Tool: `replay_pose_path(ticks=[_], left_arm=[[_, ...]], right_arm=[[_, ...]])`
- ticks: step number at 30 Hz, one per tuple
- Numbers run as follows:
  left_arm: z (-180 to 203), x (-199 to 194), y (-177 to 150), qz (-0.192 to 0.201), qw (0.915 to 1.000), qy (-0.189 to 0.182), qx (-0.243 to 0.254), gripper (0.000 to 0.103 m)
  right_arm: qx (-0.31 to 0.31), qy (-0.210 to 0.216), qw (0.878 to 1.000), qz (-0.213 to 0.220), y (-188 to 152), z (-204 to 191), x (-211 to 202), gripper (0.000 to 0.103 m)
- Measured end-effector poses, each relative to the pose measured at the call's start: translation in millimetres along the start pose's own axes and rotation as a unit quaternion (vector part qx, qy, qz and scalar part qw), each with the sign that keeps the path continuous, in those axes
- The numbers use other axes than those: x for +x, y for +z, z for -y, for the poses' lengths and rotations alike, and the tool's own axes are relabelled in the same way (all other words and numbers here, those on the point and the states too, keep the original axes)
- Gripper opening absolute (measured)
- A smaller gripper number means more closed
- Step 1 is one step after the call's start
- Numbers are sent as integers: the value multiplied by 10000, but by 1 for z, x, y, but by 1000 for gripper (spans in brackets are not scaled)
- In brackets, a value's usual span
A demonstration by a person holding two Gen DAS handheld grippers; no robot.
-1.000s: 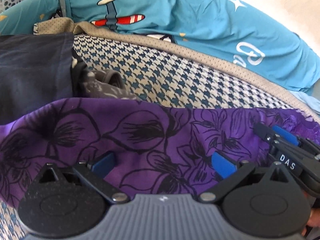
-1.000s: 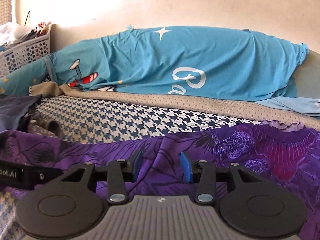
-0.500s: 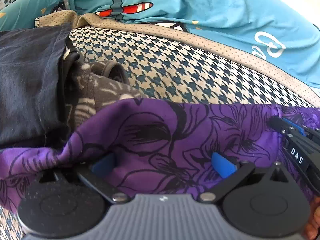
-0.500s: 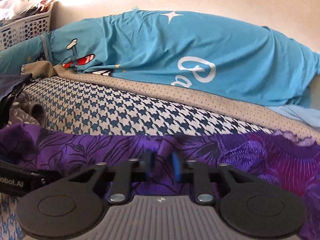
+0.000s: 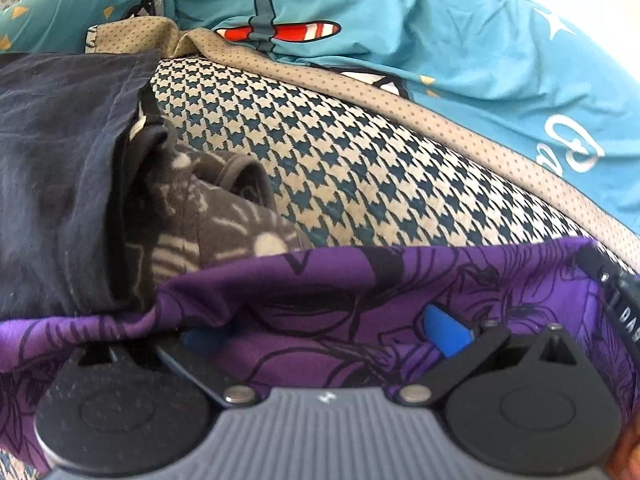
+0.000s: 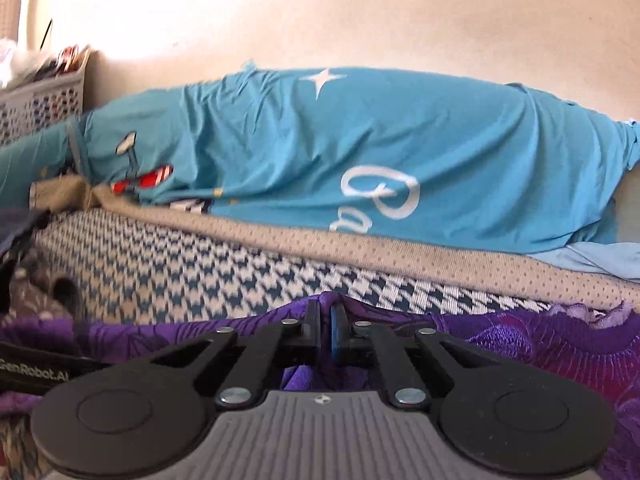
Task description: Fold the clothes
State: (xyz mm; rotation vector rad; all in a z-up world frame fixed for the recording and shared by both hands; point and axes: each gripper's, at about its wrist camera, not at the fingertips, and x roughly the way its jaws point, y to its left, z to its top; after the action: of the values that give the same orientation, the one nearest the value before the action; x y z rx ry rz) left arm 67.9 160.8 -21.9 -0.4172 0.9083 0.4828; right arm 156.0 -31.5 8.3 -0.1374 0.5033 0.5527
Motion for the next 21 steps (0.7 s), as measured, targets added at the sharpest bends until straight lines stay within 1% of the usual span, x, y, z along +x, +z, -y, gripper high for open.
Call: replay_pose_path(ticks=[1, 3, 5, 6, 8, 11, 14, 18, 21], left_arm=[[0, 1, 0, -3, 10000, 27, -1, 103], [3, 3, -1, -13, 9999, 91, 53, 103], [4, 4, -2, -28, 9998, 135, 114, 103], [5, 5, -3, -35, 9998, 157, 144, 103], [7, 5, -4, -54, 9997, 174, 177, 103], [1, -1, -1, -125, 9999, -67, -32, 103], [-9, -9, 3, -203, 9987, -369, -279, 103], [-20, -21, 5, -245, 9976, -548, -347, 103], [-26, -30, 5, -230, 9973, -627, -308, 103]], right_arm=[[36, 3, 10000, -27, -2, 1, 4, 6], [138, -75, 9993, -347, -11, 0, 16, 6], [-127, -166, 9995, -249, -18, -7, 16, 7], [-162, -179, 9994, -250, -17, -8, 15, 10], [-47, -166, 9994, -300, -14, -5, 10, 10], [184, -102, 9995, -240, -11, 0, -6, 11], [244, 99, 9995, -181, -14, -2, -30, 11], [157, 484, 9984, -251, -27, -16, -59, 11], [99, 855, 9960, -242, -33, -31, -75, 11]])
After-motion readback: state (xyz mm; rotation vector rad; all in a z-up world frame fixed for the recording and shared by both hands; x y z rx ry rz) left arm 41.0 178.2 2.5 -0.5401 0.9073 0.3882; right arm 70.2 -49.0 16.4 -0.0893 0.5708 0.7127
